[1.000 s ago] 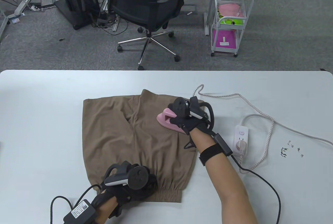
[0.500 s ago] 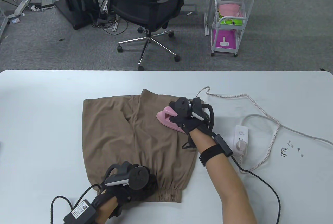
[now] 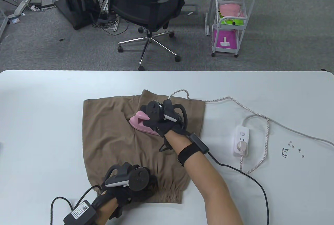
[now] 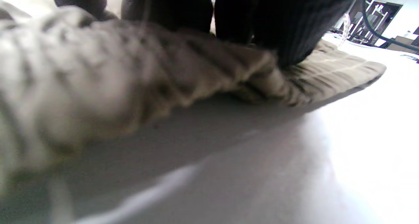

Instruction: Iron shorts with electric iron on table

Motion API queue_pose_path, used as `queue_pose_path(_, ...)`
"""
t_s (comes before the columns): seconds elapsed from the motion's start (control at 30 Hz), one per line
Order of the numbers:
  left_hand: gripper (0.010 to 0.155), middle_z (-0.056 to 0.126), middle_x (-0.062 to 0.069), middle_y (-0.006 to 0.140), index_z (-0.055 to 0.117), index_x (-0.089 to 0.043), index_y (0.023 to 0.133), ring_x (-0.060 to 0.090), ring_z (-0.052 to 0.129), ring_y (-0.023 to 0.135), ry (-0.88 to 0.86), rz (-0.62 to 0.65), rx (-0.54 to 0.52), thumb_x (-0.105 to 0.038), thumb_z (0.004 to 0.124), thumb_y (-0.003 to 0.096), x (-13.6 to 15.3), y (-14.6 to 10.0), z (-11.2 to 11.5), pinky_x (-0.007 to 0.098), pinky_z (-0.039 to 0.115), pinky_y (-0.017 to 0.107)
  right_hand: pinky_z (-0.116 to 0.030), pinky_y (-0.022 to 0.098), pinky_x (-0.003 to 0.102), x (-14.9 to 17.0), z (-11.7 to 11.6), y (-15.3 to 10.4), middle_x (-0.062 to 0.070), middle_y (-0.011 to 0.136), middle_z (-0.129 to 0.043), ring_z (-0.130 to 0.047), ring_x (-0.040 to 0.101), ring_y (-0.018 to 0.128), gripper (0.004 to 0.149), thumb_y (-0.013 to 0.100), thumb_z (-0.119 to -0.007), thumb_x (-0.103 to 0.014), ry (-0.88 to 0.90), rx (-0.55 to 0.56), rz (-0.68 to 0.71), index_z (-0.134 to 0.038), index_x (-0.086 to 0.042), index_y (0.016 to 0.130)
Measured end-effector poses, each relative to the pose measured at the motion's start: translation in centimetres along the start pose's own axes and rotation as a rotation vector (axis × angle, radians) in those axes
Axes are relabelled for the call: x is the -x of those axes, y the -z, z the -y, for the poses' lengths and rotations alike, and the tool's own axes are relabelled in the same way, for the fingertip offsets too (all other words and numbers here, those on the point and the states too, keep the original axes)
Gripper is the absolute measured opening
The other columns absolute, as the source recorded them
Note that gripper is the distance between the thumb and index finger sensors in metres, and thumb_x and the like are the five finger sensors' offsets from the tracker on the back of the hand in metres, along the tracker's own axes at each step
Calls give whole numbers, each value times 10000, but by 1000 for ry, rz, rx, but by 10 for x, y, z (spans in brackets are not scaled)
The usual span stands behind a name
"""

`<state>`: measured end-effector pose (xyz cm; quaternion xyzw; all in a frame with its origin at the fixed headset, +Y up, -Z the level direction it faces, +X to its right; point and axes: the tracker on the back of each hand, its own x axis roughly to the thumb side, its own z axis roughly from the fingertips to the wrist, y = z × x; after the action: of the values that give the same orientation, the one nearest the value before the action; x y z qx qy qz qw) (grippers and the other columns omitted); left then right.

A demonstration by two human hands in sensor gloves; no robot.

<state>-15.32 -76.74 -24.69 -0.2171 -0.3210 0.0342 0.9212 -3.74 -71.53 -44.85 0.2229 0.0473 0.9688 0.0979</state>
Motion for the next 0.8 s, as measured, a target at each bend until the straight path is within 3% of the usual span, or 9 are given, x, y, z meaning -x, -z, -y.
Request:
queue_pose_path(0.23,592,597,8,1081,621,-359,1039,292,644,943,-1,-1,1,-519,797,497,0,0,0,654,517,760,-845,285,458,10,2,-2,-65,803,-855,-964,154,519,613,500,-902,-530,-29,-39,-5,-659,-414,1052)
queue_pose_path(0.8,590,599,6,1081,625,-356,1038,295,644,942,-7,1,4,-514,801,497,1,0,0,658,511,761,-847,304,468,92,18,-51,-66,807,-856,-968,160,530,609,491,-903,-532,-68,-15,-95,-671,-419,1043)
